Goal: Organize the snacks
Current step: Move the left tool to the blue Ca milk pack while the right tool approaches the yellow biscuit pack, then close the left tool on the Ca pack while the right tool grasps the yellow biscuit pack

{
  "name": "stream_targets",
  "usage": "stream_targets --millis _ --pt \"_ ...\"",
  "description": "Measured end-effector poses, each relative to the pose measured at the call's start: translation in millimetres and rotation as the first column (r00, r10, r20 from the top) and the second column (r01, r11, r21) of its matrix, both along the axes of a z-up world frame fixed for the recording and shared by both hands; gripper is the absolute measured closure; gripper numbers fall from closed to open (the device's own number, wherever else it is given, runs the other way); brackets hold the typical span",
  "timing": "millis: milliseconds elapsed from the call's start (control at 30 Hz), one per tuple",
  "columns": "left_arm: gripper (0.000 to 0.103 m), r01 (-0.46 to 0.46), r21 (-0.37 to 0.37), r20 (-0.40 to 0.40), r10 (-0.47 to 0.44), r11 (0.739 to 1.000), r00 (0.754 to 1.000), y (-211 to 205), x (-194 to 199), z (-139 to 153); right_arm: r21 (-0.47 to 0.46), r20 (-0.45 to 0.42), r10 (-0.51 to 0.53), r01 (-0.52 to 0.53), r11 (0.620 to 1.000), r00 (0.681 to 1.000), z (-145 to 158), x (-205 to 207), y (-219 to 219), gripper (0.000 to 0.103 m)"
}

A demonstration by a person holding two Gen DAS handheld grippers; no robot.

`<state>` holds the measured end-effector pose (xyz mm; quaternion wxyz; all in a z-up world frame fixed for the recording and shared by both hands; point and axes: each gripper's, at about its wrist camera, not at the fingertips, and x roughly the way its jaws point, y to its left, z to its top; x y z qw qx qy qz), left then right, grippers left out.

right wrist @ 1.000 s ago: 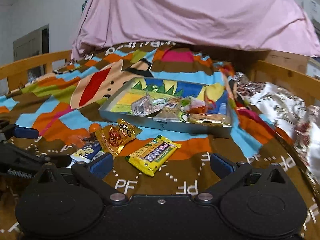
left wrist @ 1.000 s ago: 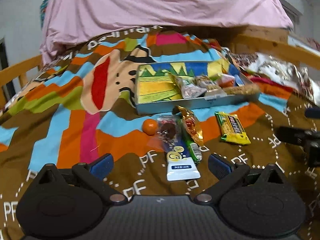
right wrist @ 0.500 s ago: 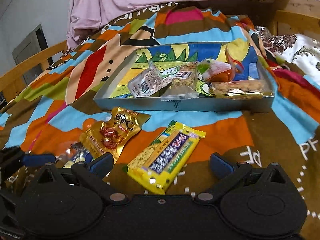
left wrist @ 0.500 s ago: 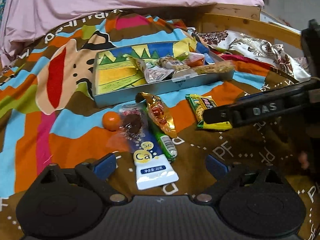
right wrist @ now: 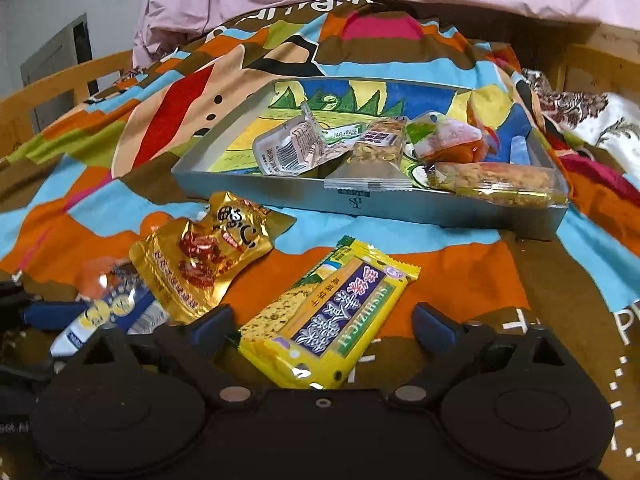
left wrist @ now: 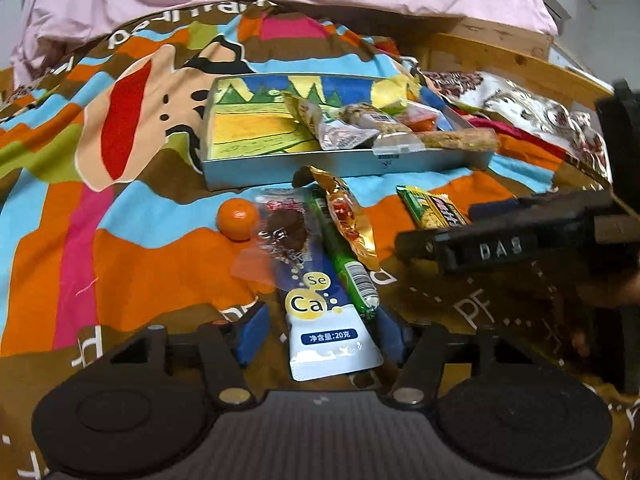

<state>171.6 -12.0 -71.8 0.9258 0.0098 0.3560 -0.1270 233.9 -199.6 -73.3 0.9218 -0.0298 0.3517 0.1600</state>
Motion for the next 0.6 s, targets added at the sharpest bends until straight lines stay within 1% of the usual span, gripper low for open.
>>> stream_targets --millis 33,100,200,333,433,600 --pt "0.046 -0.009 0.009 0.004 0.009 1.000 1.000 -1 -1 0 0.004 0.000 0.003 -0.003 1.000 1.000 1 -1 0 0.016" --pt "0.049 -0.013 0.024 0.010 0.013 1.000 1.000 -2 -2 0 0.020 -0.007 0.006 -0.006 1.000 1.000 3 -4 -1 0.025" --pt "0.054 -0.016 0.034 0.016 0.016 0.999 1.000 -3 -5 0 0.028 -0.013 0.013 -0.013 1.000 1.000 6 -10 -2 0.029" --pt "0.057 -0.023 0.023 0.012 0.022 0.999 1.000 1 -12 1 0.031 -0.021 0.035 -0.035 0.999 0.999 10 -23 -3 0.032" --pt "0.057 -0.027 0.011 0.003 0.027 1.000 1.000 4 -19 2 0.031 -0.045 0.064 -0.063 0.998 0.997 13 -33 -5 0.034" --pt "0.057 -0.037 -0.018 -0.030 0.037 0.999 0.999 11 -35 9 -0.010 -0.070 0.107 -0.108 0.994 0.992 19 -58 -3 0.034"
